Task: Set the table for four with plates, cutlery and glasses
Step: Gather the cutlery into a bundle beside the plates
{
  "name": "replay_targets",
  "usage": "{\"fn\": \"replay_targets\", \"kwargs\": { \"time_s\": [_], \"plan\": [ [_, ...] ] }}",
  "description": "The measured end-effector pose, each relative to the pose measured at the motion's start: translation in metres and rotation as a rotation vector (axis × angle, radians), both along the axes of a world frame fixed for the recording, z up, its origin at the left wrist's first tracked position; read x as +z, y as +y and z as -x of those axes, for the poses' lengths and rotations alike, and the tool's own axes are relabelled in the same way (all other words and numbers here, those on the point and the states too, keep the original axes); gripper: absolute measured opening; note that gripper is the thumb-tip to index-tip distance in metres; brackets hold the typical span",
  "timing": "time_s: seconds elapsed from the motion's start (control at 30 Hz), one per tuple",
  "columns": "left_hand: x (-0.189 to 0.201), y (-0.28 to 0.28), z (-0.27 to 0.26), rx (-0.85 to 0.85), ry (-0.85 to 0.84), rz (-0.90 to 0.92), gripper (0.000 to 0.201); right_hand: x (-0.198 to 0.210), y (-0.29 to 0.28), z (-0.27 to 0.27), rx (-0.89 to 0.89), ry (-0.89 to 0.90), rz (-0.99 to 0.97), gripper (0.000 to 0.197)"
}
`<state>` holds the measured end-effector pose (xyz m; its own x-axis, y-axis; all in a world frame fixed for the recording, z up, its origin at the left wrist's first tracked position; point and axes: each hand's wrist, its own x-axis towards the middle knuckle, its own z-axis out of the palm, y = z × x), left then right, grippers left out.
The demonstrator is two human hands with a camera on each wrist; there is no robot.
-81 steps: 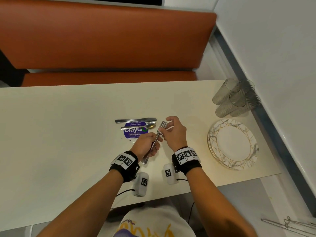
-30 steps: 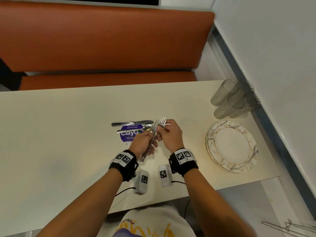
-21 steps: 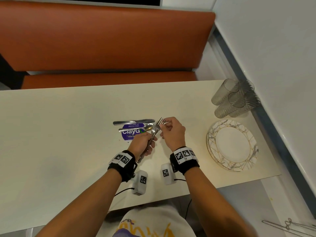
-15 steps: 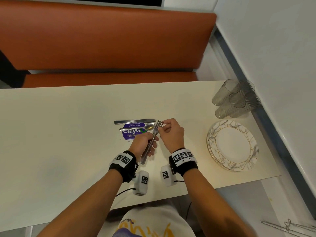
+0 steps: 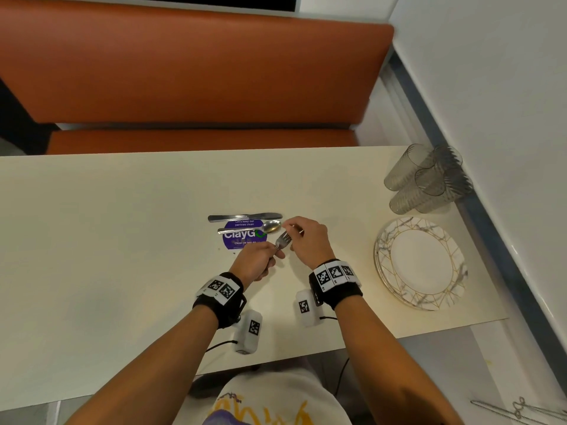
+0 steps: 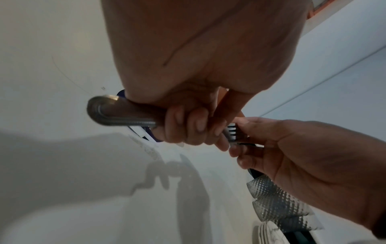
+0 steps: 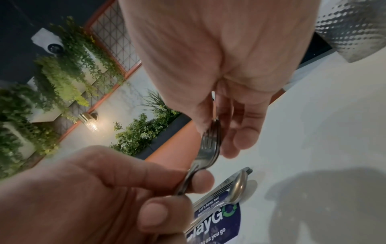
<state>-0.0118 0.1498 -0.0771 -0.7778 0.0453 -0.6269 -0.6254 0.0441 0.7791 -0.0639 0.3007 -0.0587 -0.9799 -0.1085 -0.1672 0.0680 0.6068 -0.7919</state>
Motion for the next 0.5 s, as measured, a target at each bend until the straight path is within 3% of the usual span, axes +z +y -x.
{"fn": "replay_targets", "kwargs": {
  "time_s": [0.2,0.33,0.43,0.5],
  "plan": [
    [-0.013,-0.014,-0.001,-0.099,0.092,0.178,0.031,-0.006,-0.003,0.006,0.020,-0.081,0.027,0.014],
    [-0.022,-0.034,-0.002,-0.204,0.235,0.369,0.003,-0.013,-0.008,0.007,-0.016,-0.125,0.058,0.014],
    [-0.030,-0.055,0.000,-0.201,0.318,0.478,0.022,-0.018,-0.011,0.008,-0.093,-0.157,0.094,0.016],
    [-0.035,-0.071,0.004,-0.215,0.372,0.561,0.019,-0.024,-0.016,0.008,-0.144,-0.185,0.127,0.015]
  ]
}}
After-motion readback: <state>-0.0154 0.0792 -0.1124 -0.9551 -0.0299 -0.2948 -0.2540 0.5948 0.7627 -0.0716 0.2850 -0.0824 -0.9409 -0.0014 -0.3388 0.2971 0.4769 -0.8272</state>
